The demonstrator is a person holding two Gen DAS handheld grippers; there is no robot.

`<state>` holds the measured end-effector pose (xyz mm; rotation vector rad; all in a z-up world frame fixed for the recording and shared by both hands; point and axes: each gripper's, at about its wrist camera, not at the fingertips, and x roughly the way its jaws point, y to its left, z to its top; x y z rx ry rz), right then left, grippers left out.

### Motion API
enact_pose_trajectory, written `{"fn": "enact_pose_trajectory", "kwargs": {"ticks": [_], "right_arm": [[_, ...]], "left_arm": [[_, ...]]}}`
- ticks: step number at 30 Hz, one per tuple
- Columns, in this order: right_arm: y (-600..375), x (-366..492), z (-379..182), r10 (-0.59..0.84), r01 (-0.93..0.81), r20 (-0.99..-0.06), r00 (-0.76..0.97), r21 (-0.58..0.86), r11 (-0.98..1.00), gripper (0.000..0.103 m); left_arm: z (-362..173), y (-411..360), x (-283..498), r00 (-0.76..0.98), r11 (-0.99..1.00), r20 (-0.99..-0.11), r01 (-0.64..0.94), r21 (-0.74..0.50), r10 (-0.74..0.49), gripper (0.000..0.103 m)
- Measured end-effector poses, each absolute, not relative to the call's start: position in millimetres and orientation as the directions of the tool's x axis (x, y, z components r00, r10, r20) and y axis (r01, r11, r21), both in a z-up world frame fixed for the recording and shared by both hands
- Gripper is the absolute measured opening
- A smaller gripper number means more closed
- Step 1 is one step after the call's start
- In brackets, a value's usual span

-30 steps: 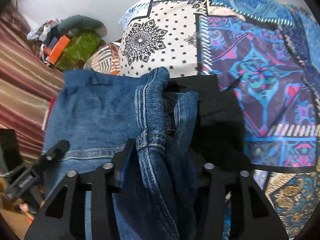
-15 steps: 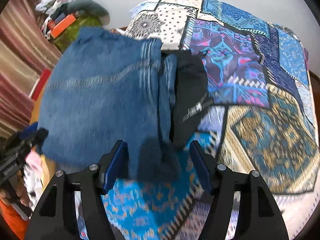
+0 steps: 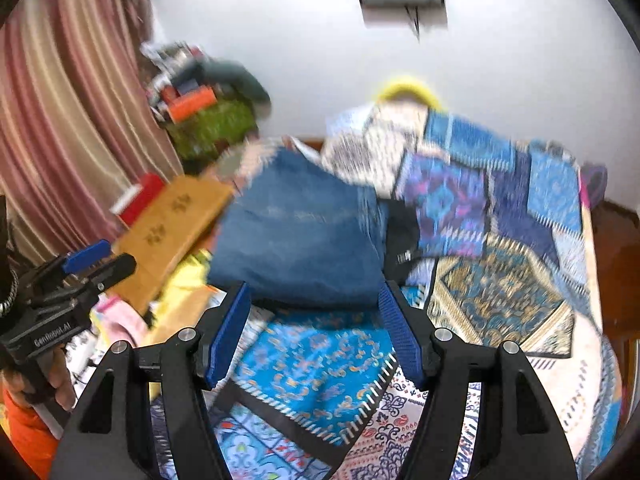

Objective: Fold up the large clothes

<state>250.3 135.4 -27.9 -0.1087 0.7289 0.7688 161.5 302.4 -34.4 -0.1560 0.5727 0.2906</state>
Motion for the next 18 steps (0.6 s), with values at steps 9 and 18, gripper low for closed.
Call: {"fn": "enact_pose_trajectory", "kwargs": {"ticks": [9,18], "right_arm": [[81,148,55,0.699,-0.721,-0.338,0.631,0.078,0.689,0.063],[46,91,68,0.694,-0.7,-0.183,0.696,0.042,0.713,0.068]], "left_arm": [[43,227,60,0.929,0.954,-0.244,-0.297,-0.047,0.277,0.066],[63,170,-5,0.947,0.947,-0.051,-0.318,-0.039,0.316,0.066]]}}
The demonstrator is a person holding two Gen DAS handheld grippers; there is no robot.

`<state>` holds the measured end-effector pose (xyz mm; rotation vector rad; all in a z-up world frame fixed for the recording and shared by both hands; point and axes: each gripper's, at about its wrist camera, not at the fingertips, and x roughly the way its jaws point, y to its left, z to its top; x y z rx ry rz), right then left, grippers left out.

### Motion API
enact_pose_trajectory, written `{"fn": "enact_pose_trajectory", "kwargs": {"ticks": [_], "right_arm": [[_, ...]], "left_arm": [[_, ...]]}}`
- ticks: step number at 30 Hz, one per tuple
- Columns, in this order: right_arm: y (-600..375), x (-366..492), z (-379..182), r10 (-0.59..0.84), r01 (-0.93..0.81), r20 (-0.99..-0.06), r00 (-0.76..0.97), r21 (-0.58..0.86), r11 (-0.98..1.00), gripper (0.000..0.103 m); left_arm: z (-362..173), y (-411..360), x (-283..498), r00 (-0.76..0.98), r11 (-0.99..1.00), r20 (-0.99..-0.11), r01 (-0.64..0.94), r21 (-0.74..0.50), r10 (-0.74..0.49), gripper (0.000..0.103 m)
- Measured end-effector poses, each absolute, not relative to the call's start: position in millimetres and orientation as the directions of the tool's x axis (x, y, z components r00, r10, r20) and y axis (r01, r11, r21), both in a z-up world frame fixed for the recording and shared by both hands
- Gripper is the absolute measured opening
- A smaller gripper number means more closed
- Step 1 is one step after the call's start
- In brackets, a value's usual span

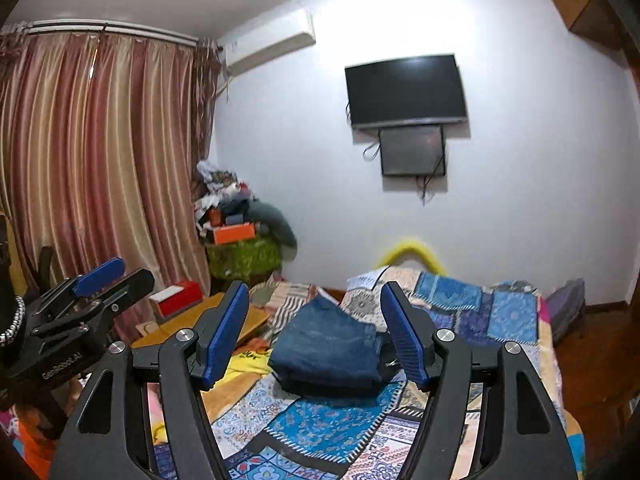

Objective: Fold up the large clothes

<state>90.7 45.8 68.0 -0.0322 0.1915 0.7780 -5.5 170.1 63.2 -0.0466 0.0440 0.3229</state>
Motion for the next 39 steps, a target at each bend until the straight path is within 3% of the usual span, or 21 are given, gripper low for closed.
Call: {"fn": "enact_pose_trajectory", "kwargs": {"ticks": [4,6,8,9,39], "right_arm": [[42,85,66,0.677,-0.68,-0.159,0.719,0.04,0.732,0.081],[38,82,67,0.667,-0.669,-0.15,0.73,0.043,0.742,0.09],[37,82,68,0.651,-0.652,-0.144,0.745,0.044,0.757,0.1],[36,80,67,0.644,-0.645,-0.142,0.752,0.045,0.763,0.103],[32,80,58,0.616,-0.624,-0.196,0.763,0.025,0.781,0.103]], "left_arm": [[61,159,-14,0.944,0.943,-0.036,-0.33,-0.039,0.329,0.072],[60,157,-16,0.939,0.939,-0.035,-0.343,-0.033,0.342,0.08],[58,156,-18,0.936,0.936,-0.032,-0.351,-0.04,0.35,0.097],[58,156,-19,0.936,0.935,-0.029,-0.352,-0.045,0.351,0.098],[46,159,-15,0.931,0.93,-0.086,-0.36,-0.08,0.353,0.102]]}}
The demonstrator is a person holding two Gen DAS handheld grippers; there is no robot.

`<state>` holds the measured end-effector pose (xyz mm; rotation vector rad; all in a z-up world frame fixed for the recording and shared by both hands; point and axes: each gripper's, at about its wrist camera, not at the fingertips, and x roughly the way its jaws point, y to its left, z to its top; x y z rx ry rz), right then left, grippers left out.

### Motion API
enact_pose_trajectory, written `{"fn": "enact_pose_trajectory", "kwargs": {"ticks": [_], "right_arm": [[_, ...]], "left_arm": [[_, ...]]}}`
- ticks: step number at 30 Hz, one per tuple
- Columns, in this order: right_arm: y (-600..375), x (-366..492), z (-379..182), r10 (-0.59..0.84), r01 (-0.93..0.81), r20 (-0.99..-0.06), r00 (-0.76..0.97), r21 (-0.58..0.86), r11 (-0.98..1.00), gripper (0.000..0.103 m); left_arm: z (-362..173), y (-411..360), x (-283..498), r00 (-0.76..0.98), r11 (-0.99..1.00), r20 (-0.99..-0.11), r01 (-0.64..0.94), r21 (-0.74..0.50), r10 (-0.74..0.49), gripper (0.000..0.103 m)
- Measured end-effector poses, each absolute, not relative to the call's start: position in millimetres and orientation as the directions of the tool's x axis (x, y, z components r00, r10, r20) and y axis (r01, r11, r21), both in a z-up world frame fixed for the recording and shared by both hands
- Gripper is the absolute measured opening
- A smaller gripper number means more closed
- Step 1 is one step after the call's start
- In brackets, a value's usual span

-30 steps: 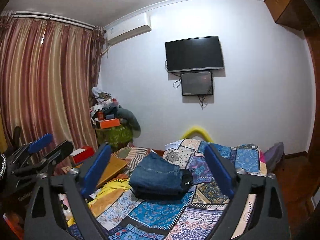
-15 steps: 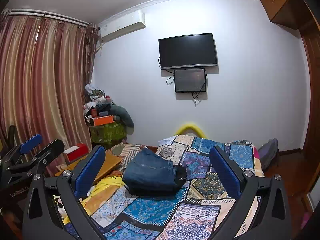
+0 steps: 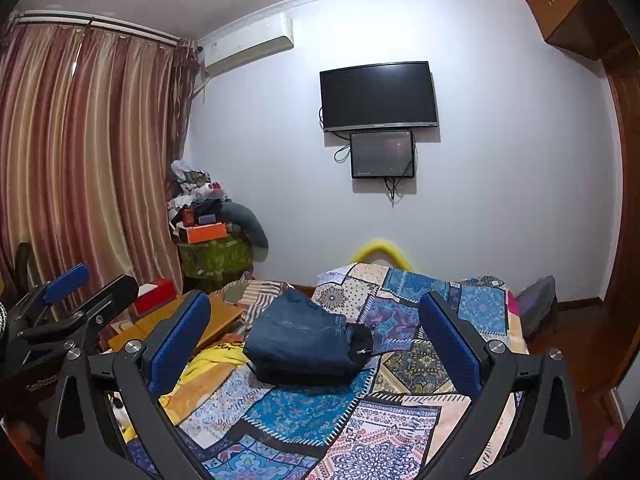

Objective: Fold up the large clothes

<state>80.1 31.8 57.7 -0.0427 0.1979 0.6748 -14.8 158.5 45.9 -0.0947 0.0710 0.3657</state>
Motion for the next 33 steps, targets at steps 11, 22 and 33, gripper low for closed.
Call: {"fn": "enact_pose_trajectory", "kwargs": {"ticks": [11,22,33], "right_arm": [[32,81,57,0.614,-0.625,-0.209,0.761,0.015,0.78,0.103],[30,83,56,0.61,-0.623,-0.223,0.76,0.015,0.782,0.103],[28,84,55,0.609,-0.622,-0.228,0.76,0.015,0.783,0.103]], "left_arm": [[43,159,-9,0.933,0.93,-0.107,-0.354,-0.094,0.344,0.102],[38,162,-4,0.938,0.936,-0.132,-0.335,-0.106,0.321,0.102],[34,161,0,0.942,0.943,-0.153,-0.316,-0.106,0.299,0.102]]}}
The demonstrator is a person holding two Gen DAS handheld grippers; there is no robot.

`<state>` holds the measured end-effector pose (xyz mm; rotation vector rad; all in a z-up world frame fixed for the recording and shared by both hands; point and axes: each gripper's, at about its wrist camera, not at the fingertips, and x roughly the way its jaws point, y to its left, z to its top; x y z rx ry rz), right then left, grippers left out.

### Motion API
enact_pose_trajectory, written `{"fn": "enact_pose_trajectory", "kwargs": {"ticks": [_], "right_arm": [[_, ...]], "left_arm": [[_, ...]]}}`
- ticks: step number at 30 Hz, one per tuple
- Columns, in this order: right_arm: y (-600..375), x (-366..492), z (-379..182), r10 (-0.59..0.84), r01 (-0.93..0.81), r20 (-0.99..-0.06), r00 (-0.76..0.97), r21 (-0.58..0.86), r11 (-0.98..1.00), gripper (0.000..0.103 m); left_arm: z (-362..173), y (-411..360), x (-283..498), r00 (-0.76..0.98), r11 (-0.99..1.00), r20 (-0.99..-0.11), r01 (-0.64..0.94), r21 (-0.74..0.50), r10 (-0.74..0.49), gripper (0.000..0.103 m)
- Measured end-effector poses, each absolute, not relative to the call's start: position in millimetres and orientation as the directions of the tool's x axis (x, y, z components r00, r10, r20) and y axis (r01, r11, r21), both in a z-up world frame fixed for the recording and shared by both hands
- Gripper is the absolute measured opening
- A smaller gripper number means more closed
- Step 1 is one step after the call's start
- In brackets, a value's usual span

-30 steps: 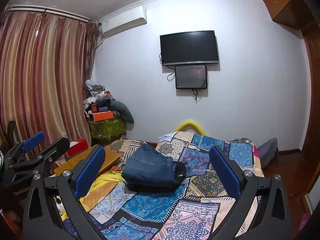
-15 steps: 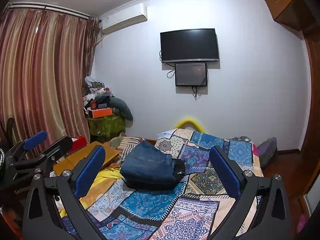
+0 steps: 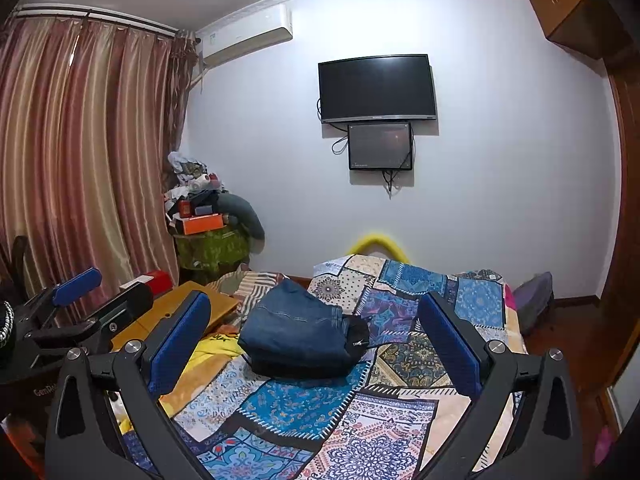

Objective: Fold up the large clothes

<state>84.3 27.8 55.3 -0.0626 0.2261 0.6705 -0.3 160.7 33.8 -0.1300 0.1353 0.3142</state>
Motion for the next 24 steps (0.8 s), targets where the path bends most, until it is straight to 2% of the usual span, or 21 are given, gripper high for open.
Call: {"fn": "enact_pose_trajectory", "kwargs": {"ticks": [24], "right_arm": [[23.9,90.1,53.6,0.598,-0.609,-0.24,0.765,0.033,0.792,0.103]], "left_arm": [[30.3,168.1,-0.8,0.938,0.935,-0.16,-0.329,-0.13,0.307,0.102]]}}
